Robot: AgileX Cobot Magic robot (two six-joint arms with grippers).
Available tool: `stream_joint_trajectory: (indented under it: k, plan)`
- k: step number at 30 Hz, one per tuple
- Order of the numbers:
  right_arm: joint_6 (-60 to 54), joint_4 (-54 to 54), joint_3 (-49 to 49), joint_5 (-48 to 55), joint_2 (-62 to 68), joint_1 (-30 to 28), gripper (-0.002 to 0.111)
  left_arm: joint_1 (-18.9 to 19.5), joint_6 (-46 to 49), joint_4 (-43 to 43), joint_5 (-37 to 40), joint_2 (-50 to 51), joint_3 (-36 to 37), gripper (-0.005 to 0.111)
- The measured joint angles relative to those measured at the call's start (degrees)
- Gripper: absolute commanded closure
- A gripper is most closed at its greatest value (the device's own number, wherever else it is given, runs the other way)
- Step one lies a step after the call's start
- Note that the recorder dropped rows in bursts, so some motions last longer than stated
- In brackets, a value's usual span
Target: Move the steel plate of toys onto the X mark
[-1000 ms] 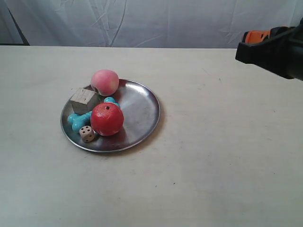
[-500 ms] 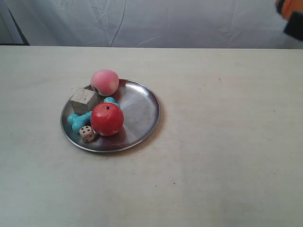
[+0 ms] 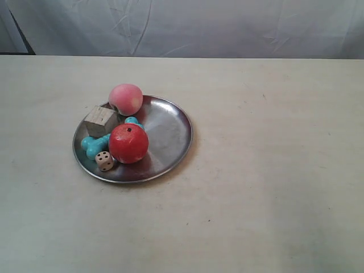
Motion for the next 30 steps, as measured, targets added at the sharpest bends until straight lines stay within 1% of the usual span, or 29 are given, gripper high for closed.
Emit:
stream_joint_trajectory:
  k: [3,6,10,14,17,22,25,27,30]
  plan:
    - [0.1,1.95,6.62,4.05,-3.68,-5.03,0.108,0.0,0.31,2.72,-0.23,-0.84,5.24,0.107]
    - [0.1,2.67,12.91,4.15,-6.29,-7.04,0.108,0.0,0.34,4.21,-4.14,-2.08,11.95,0.107]
    - [-0.48,1.94,20.06,3.8,-8.92,-7.5,0.108,0.0,0.47,7.35,-11.62,-5.22,20.73,0.107]
    - [-0.53,1.42,25.33,3.8,-11.61,-7.5,0.108,0.0,0.47,9.97,-15.65,-9.7,28.51,0.107]
    - [-0.53,1.65,27.29,3.69,-12.56,-7.5,0.108,0.0,0.47,10.53,-17.87,-13.57,32.91,0.107]
    - [-0.68,1.65,27.79,1.99,-12.59,-7.5,0.108,0.0,0.47,12.64,-19.51,-19.68,37.96,0.107]
    - [-0.79,1.19,27.82,1.78,-12.59,-7.5,0.108,0.0,0.47,13.02,-19.11,-22.54,39.46,0.107]
    - [-0.79,1.19,27.82,1.78,-12.59,-7.5,0.108,0.0,0.47,13.43,-17.75,-24.38,39.46,0.107]
    - [-0.79,1.19,27.82,1.78,-12.59,-7.5,0.108,0.0,0.47,14.59,-13.36,-26.56,39.46,0.107]
